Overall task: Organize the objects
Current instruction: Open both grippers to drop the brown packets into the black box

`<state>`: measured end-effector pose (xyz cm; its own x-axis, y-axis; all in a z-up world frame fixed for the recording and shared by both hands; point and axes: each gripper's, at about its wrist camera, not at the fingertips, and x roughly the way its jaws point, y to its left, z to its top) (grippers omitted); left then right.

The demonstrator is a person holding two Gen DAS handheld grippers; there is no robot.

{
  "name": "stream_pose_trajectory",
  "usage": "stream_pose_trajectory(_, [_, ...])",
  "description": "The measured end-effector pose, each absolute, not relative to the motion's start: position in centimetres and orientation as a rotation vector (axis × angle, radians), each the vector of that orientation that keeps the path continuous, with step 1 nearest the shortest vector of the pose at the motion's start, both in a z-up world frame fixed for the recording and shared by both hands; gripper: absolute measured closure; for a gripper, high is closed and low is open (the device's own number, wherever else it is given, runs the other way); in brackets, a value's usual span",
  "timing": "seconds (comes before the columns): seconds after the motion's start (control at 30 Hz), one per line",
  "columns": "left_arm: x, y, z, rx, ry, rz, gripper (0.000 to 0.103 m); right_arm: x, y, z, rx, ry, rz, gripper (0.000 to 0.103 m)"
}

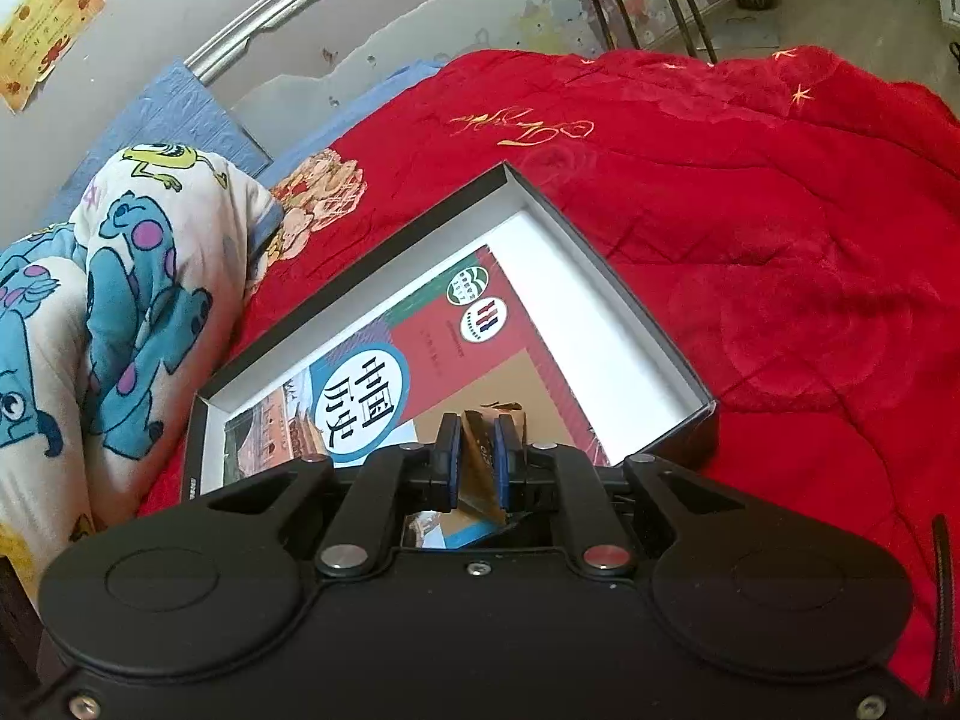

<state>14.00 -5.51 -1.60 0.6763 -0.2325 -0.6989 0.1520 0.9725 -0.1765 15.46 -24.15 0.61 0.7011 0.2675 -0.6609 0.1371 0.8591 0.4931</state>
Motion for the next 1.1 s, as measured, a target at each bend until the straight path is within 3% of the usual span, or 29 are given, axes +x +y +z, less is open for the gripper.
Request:
stream_pose_trajectory(0.57, [14.12, -5.44, -1.72, -0.116, 0.801, -0.234, 0.062, 15.58, -24.05, 0.58, 0.554, 0.820, 0.083, 0.091])
stream_pose_trajectory(0.87, [14.10, -5.49, -1.66, -0.124, 0.798, -0.247, 0.050, 15.66, -24.36, 0.36, 0.576, 0.824, 0.096, 0.090])
stream_pose_trajectory(0.93, [14.09, -5.31, -1.46, -0.135, 0.802, -0.258, 0.041, 15.63, -24.33, 0.35, 0.579, 0.832, 0.106, 0.087])
stream_pose_trajectory(1.1, [13.95, -4.64, -0.82, -0.166, 0.811, -0.288, 0.035, 15.21, -24.23, 0.56, 0.595, 0.830, 0.120, 0.085])
